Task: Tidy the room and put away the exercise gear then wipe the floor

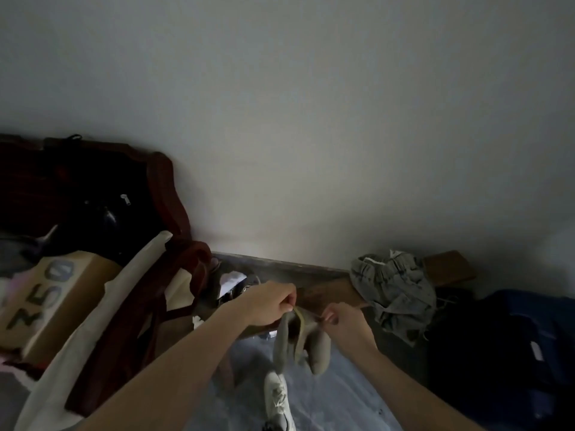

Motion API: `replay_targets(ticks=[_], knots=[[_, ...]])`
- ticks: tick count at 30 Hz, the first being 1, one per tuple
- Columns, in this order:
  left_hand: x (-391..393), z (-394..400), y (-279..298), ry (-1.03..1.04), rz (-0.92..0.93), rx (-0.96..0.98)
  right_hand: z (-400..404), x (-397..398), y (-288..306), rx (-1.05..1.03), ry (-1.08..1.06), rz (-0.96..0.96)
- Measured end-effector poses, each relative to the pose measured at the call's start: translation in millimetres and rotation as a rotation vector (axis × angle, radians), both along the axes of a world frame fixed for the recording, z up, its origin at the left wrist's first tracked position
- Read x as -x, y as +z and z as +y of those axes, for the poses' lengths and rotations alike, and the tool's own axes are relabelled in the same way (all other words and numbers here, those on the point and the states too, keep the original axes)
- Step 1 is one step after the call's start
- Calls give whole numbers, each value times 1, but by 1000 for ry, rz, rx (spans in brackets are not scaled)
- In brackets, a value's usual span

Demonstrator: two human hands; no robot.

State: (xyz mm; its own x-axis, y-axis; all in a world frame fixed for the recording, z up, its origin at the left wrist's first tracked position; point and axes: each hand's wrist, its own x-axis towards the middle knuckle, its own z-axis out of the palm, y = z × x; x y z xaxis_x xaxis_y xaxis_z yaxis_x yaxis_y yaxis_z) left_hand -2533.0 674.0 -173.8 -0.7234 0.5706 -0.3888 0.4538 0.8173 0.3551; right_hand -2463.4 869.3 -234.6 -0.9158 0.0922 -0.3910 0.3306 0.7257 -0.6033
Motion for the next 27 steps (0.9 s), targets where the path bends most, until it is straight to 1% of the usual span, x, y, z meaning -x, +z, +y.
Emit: replay_targets(ticks=[3,7,11,13,15,16,17,19,21,25,27], knots=[[41,-26,-28,9,-196,-42,-21,33,-17,-40,25,-105],[80,-55,-66,21,-369,-22,-43,67,-38,-30,70,-160],[95,-71,-104,-78,-601,112,-56,85,-63,-30,200,-329],[100,-73,-117,-85,-737,149,-58,96,-70,-20,293,-437],[106,-75,-124,-65,-836,149,-60,106,-73,-20,329,-483],[110,-76,-127,-54,-839,131,-61,111,-76,-26,331,-465],[117,-77,-130,-39,-800,107,-62,117,-77,-58,333,-435],[133,-81,-143,63,-664,60,-62,132,-85,-95,302,-389],[147,-83,-160,166,-574,35,-64,149,-97,-89,262,-375],[176,-79,-193,208,-383,54,-73,181,-129,-123,199,-349],[194,-73,-213,224,-275,26,-69,203,-154,-146,160,-318]])
